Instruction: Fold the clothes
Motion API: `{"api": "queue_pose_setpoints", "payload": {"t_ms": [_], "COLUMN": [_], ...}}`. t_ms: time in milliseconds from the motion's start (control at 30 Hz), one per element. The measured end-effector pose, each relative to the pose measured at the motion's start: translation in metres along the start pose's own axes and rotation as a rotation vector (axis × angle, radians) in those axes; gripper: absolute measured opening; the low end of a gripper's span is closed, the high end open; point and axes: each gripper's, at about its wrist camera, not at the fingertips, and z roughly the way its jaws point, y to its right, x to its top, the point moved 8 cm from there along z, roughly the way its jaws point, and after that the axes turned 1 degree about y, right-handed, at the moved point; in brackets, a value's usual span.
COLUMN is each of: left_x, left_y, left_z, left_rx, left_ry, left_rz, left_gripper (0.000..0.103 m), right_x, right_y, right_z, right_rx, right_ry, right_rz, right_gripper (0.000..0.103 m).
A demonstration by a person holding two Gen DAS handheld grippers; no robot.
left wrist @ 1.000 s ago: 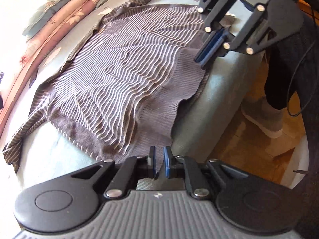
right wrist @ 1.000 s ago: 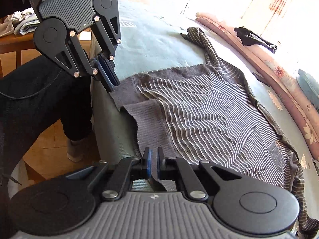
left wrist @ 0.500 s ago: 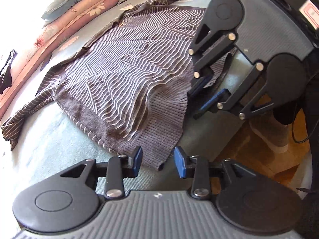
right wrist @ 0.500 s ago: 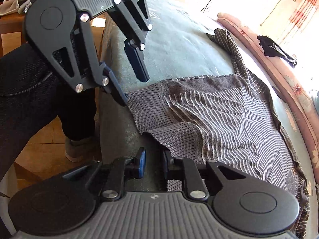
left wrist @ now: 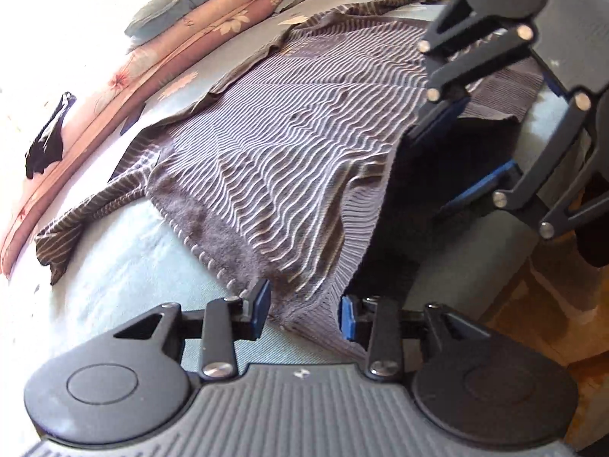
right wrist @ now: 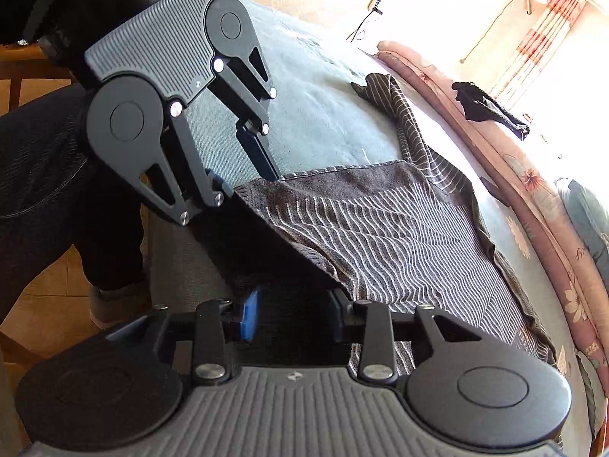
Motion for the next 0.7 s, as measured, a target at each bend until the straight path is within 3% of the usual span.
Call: {"api": "queue_pose_setpoints", "payload": {"t_ms": [67,233,333,367,433,467,700], "left_x": [-0.007,-0.019,-0.026,-0.027,-0.026,-0.025,-0.017], "left_y": [-0.006,-0.015,-0.017,-0.017,-0.019,-0.019,-0.04], "left_z": [0.006,0.01,0.015,0.015,0.018,0.02,0.011], "left_rx": [-0.018,0.027,0.014,0.008,-0.052,-0.077,-0.102], "left_ry": [-0.049,-0.066,-0.108,-0.11,-0.108,-0.112,-0.084], "left_rz": [-0.078,-0.279,-0.429,-0.456,-0.53,-0.558,-0.641], "left_gripper": [0.039,0.043,0.043,0.04,0.012,0.008,0.005], "right_x": [-0.001,0.0,-0.002,-0.002,-0.003,-0.003,-0.01], "right_y": [-0.002,-0.008,-0.009,-0.009,-0.01,-0.01,-0.023], "right_z": [0.002,0.005,0.005,0.005,0.006,0.006,0.016], "right_rx": [0.003,0.001,0.004,0.0,0.0,-0.001,-0.035], "right_ry": [-0.002,0.002,0.001,0.004,0.008,0.011,-0.015], "right_rz": [-0.002,-0.013,-0.013,-0.016,-0.013,-0.009,-0.101], "right_gripper": [0.042,0.042,0.042,0.042,0.042,0.042,0.042]}}
